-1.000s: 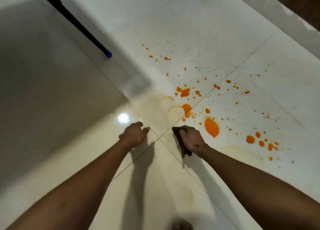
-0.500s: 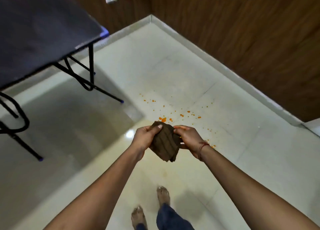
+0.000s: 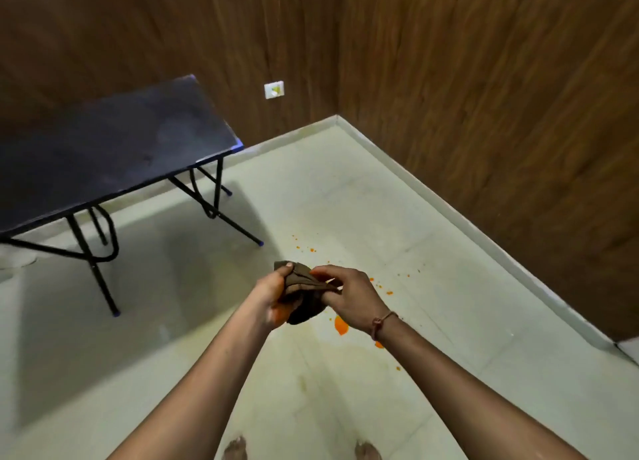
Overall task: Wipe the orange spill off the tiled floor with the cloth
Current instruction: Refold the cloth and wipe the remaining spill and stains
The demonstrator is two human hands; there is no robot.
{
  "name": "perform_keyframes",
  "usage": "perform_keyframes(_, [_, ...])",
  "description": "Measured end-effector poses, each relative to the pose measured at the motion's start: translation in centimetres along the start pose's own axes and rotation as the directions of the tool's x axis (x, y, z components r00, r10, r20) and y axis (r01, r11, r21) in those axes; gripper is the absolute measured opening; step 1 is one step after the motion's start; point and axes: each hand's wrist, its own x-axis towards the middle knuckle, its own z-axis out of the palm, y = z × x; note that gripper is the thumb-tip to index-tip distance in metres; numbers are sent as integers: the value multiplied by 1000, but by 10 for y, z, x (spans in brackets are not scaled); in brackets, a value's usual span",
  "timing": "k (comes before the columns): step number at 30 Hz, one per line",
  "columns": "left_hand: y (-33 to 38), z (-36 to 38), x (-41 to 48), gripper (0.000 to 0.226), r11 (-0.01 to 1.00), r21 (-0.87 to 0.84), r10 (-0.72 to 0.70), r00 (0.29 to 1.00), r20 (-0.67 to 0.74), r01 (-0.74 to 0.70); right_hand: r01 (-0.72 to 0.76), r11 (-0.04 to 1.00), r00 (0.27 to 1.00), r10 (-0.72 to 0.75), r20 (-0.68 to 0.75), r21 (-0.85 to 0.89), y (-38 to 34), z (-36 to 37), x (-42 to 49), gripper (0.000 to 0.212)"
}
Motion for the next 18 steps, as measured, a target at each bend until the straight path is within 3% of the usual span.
perform_keyframes(3, [-22, 19, -36, 47, 987, 75, 140, 989, 49, -143, 41, 999, 998, -42, 36, 32, -1, -33, -4, 29])
perform_keyframes(5, [-36, 29, -62, 60, 947, 168, 264, 962, 72, -272, -1, 979, 993, -24, 118, 202, -13, -53, -12, 25])
perform_keyframes(7, [-54, 40, -94, 59, 891, 220, 364, 914, 180, -398, -50, 923, 979, -31, 202, 382, -25, -70, -26, 22])
perform_keyframes(14, [-114, 44, -149, 46, 898, 185, 402, 915, 19, -399, -145, 718, 987, 61, 147, 680, -29, -114, -74, 18])
perform_keyframes(18, [-153, 53, -199, 78, 807, 357, 466, 879, 103, -470, -161, 750, 953, -52, 299, 641, -31, -141, -136, 18])
